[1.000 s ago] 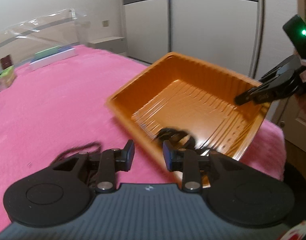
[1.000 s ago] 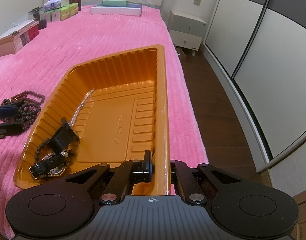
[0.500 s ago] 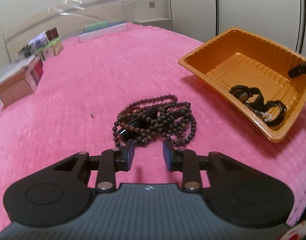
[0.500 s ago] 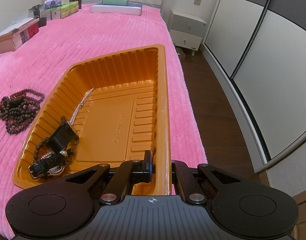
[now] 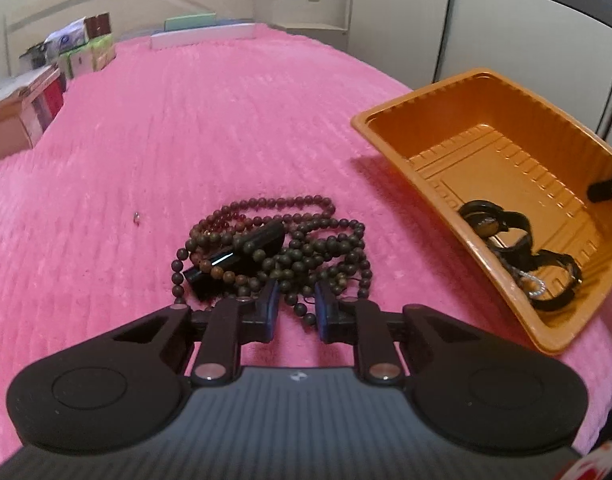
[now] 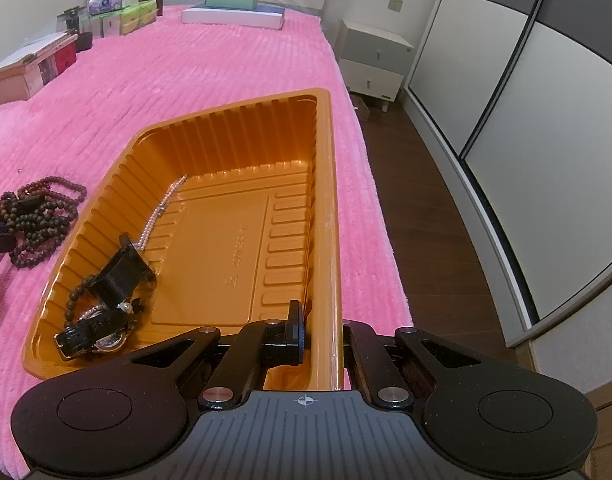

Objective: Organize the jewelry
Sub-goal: 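Grasp the long dark bead necklace in the pile with the left tool, then lift the dark bead necklace high off the bedspread with the left tool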

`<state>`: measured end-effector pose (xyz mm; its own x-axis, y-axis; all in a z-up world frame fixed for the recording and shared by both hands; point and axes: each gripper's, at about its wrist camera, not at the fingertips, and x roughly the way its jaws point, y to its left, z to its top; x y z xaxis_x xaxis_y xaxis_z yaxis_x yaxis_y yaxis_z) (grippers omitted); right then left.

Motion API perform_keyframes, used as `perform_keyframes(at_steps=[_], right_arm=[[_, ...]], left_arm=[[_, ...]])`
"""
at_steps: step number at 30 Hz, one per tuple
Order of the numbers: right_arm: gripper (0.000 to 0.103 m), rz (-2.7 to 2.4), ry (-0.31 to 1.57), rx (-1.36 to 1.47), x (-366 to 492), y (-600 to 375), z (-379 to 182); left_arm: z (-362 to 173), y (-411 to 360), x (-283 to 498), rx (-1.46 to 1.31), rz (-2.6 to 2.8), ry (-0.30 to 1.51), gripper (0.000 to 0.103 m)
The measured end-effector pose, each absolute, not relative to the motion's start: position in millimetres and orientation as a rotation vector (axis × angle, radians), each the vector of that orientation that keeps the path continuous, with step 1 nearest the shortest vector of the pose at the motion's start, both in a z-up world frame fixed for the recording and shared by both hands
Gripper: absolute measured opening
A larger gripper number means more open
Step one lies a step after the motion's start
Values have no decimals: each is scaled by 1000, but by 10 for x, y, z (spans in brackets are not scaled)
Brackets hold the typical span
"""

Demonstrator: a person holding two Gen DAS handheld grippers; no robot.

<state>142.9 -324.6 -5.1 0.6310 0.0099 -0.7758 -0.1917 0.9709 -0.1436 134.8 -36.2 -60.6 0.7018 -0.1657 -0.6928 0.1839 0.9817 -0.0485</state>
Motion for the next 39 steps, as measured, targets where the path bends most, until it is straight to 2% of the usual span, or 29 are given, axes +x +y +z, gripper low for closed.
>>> perform_keyframes(at_steps=[8,9,11,14,39], right_arm=[[4,117,882,-219,1428,-3252,-52],[4,117,882,-219,1429,-3253,-55],[4,116,882,-220,1427,-3252,-51],[4,117,881,-219,1426,-3253,-53],[4,121,872,-232,1418,-3228,2]], left_arm=[[-715,-354,1448,-41,-173,830,17],[-715,-346,1448,-46,-174,830,16],[-708,-332,1442,-43,-169,830,8],[-666,-294,1402,-43,-183,812,6],[497,304,997,161,-198,570,6]])
